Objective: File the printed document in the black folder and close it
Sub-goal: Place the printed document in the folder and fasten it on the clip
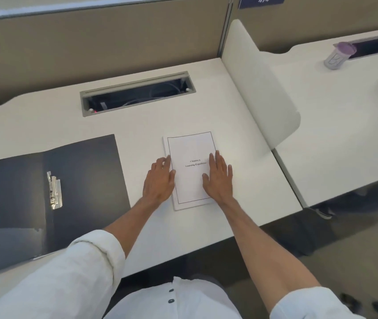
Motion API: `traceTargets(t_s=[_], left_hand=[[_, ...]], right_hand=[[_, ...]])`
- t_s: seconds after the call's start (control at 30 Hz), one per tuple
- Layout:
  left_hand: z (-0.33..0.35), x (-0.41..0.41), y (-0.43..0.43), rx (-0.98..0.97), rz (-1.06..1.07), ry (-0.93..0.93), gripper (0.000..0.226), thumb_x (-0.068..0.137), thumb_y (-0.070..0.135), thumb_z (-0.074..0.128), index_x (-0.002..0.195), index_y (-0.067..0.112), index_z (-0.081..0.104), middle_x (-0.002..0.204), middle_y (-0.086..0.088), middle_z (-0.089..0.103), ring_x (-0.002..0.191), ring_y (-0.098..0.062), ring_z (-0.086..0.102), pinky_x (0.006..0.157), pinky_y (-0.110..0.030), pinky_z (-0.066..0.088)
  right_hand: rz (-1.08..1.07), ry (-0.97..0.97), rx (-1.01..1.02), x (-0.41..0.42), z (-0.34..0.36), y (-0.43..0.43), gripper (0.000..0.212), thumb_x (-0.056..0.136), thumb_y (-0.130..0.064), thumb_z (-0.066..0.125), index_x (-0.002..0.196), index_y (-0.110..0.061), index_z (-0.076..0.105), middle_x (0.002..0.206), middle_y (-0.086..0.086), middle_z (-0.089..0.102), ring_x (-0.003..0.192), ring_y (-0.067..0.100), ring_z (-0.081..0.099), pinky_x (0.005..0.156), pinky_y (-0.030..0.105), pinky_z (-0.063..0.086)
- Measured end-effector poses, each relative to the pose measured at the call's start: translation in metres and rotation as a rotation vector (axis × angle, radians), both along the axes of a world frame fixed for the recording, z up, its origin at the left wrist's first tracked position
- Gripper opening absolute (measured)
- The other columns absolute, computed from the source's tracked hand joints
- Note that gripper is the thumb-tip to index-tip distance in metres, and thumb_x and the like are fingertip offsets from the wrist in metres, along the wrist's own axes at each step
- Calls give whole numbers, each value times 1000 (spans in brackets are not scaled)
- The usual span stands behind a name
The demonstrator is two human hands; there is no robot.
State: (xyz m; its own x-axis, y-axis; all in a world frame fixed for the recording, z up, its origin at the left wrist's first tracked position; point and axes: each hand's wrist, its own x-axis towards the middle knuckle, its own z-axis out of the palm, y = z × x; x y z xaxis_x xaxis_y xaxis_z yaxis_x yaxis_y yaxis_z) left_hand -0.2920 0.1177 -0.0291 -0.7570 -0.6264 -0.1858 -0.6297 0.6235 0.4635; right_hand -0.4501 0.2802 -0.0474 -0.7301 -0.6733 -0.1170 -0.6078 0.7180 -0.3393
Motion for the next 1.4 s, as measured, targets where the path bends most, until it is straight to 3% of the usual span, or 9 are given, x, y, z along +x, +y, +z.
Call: traceTargets(t_s=[0.1, 0.23, 0.37, 0.67, 0.9, 1.03, 1.2, 1.27, 1.4], left_hand=[[3, -7, 5, 103, 130, 32, 57, 113, 32, 46, 165, 12, 35, 153, -14, 42, 131, -38, 55, 95, -54, 56], [-2, -13, 6, 173, 166, -1, 51, 112, 31, 47, 156, 7, 40, 145, -16, 44, 110, -43, 64, 86, -50, 57], [-6, -15, 5, 143, 117, -56, 50, 110, 28, 51, 152, 2, 42, 143, -18, 42, 109, -41, 62, 83, -47, 55], [-10, -13, 2, 107, 18, -139, 71, 108, 29, 55, 166, 0, 26, 151, -17, 34, 129, -39, 52, 89, -49, 57], [-14, -8, -3, 134, -8, -115, 74, 108, 27, 54, 169, 2, 21, 154, -15, 33, 130, -37, 51, 95, -50, 58], [-17, -6, -11, 263, 30, -48, 74, 109, 30, 55, 171, 5, 23, 158, -14, 32, 126, -36, 59, 107, -48, 53], [-15, 10, -23, 345, 140, 63, 68, 110, 30, 54, 170, 14, 28, 158, -15, 40, 129, -36, 62, 116, -49, 47], [-12, 19, -26, 344, 174, 106, 66, 111, 31, 53, 170, 16, 27, 155, -15, 47, 127, -35, 63, 116, -49, 45], [4, 43, -38, 357, 267, 189, 64, 112, 29, 51, 171, 19, 27, 143, -6, 60, 129, -30, 62, 114, -50, 48]], right_hand=[[-96, -13, -57, -6, 8, 0, 72, 99, -18, 59, 165, -6, 34, 173, 11, 33, 157, 28, 36, 124, 51, 34], [-350, -2, -32, -12, 16, -8, 47, 95, -18, 64, 139, -4, 55, 135, 15, 56, 123, 37, 55, 89, 49, 48], [-440, -163, -41, -23, 16, -17, 40, 97, -22, 67, 127, 1, 55, 131, 18, 53, 124, 40, 52, 90, 48, 47], [-514, -391, -75, -37, 22, -21, 45, 94, -16, 66, 137, -4, 55, 143, 14, 49, 136, 37, 45, 102, 44, 42], [-468, -409, -97, -25, 34, -21, 44, 99, -10, 50, 142, -12, 48, 110, 9, 57, 95, 33, 55, 80, 37, 41], [-516, -388, -192, -24, 32, -17, 20, 85, -10, 50, 102, -14, 58, 97, 15, 72, 81, 38, 62, 67, 36, 43], [-495, -573, -463, -21, 30, -9, 9, 83, -21, 65, 90, -15, 66, 75, 9, 60, 67, 22, 46, 66, 34, 39], [-500, -685, -560, -17, 33, -11, 13, 81, -23, 69, 92, -18, 74, 79, 1, 71, 70, 21, 56, 71, 36, 49], [-444, -826, -669, 0, 39, -28, 19, 84, -15, 71, 99, -18, 81, 100, 14, 82, 78, 24, 71, 82, 46, 62]])
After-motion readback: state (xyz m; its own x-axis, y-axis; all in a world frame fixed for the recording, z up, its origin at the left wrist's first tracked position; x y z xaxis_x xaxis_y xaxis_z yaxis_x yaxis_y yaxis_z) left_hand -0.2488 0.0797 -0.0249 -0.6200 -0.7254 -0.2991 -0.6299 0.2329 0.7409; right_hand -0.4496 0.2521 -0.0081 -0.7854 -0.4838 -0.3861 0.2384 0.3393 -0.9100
